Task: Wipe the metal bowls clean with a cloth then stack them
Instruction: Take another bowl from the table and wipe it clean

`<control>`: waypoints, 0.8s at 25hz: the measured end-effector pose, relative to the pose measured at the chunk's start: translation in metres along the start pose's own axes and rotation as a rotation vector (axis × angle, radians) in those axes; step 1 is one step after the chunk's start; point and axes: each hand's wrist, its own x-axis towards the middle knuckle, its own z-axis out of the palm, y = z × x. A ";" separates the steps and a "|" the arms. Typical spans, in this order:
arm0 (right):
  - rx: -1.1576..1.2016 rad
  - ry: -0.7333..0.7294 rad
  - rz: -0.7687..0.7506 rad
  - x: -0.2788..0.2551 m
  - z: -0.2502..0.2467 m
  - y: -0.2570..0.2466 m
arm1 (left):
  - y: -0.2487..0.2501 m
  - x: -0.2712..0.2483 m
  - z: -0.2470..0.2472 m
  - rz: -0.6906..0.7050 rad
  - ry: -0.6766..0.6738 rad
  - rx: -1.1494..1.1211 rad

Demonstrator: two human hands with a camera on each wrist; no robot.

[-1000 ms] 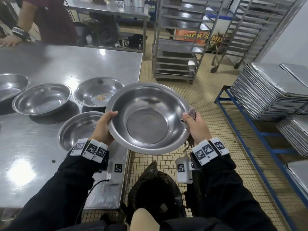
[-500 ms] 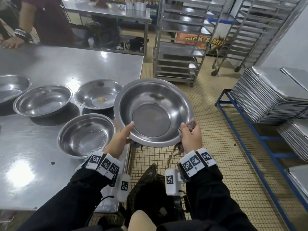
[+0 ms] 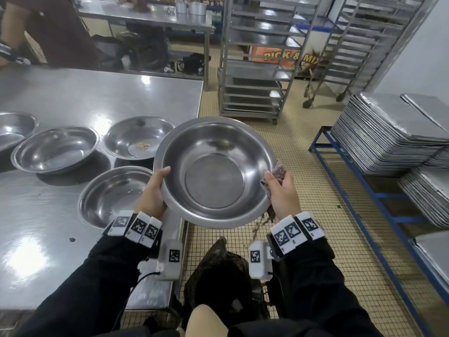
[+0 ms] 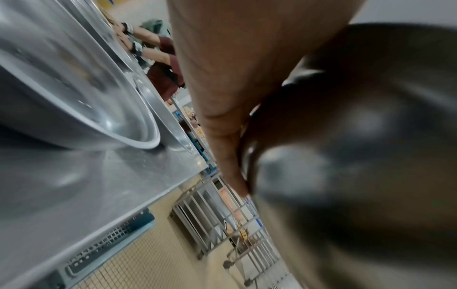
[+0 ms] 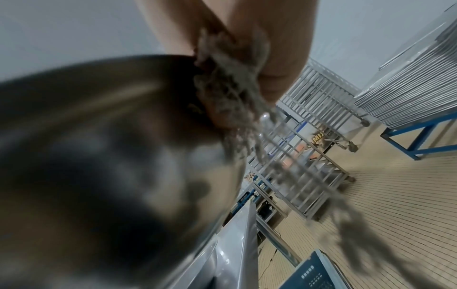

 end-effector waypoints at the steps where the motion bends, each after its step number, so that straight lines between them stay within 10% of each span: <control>1: 0.028 0.032 -0.002 -0.003 0.004 0.000 | -0.004 -0.004 0.008 0.004 0.032 0.061; 9: 0.195 0.199 0.074 -0.012 0.038 0.009 | -0.039 -0.004 0.024 -0.050 -0.136 0.644; 14: 0.195 0.098 0.070 0.004 0.014 0.009 | -0.021 0.006 0.001 0.133 -0.125 0.197; 17: 0.062 -0.089 0.063 0.018 -0.008 0.007 | 0.003 0.012 -0.011 0.096 -0.290 0.020; 20: -0.095 -0.216 0.022 0.027 -0.016 0.001 | 0.003 0.014 -0.017 -0.036 -0.172 0.065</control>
